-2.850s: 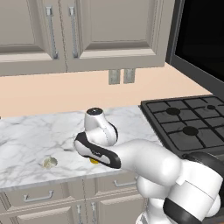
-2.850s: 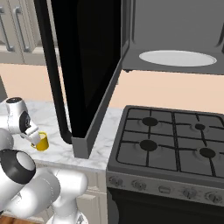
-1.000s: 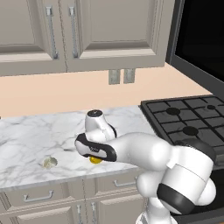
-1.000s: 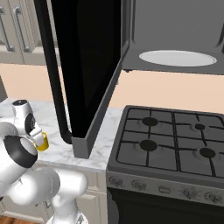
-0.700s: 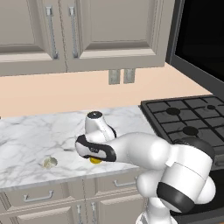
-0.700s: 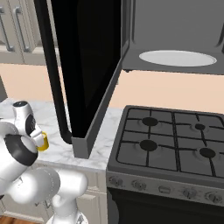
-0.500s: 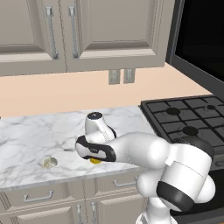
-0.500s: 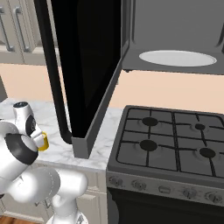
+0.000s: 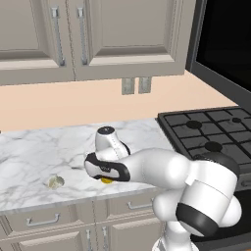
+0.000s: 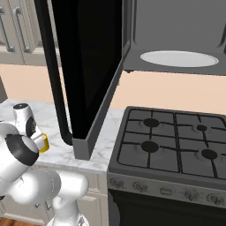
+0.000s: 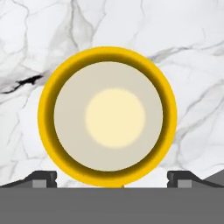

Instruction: Pick the mug from the counter and place it inside the microwave. Then close the microwave.

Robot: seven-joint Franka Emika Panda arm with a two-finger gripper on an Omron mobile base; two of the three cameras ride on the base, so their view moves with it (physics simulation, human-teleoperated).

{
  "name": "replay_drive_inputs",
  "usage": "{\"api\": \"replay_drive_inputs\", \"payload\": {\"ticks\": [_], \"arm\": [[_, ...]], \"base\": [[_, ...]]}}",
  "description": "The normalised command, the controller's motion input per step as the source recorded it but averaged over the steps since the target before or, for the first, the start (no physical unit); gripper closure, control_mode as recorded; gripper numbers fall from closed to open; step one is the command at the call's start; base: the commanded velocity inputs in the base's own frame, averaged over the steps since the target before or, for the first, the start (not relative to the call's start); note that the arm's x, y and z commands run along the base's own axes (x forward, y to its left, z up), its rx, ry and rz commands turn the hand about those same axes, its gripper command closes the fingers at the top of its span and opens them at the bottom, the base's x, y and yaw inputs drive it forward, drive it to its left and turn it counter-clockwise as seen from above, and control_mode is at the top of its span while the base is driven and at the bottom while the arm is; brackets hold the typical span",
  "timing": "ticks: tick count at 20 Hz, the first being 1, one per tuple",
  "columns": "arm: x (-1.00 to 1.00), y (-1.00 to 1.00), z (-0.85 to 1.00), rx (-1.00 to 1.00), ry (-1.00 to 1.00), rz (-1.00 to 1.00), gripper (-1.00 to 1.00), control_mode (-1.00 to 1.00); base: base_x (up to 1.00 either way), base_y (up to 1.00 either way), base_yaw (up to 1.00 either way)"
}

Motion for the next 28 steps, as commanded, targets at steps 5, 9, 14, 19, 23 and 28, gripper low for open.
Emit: {"api": "replay_drive_inputs", "payload": {"ticks": [5, 9, 14, 19, 23, 28], "arm": [[-0.1, 0.0, -0.17, 0.0, 0.0, 0.0, -1.0, -1.0], [-0.05, 0.0, -0.19, 0.0, 0.0, 0.0, -1.0, -1.0], [0.0, 0.0, -0.01, 0.0, 0.0, 0.0, -1.0, -1.0], [0.0, 0.0, 0.0, 0.0, 0.0, 0.0, -1.0, -1.0], [0.0, 0.0, 0.0, 0.0, 0.0, 0.0, 1.0, -1.0], [0.0, 0.0, 0.0, 0.0, 0.0, 0.0, 1.0, -1.0]], "base": [[0.0, 0.0, 0.0], [0.0, 0.0, 0.0], [0.0, 0.0, 0.0], [0.0, 0.0, 0.0], [0.0, 0.0, 0.0], [0.0, 0.0, 0.0]]}}
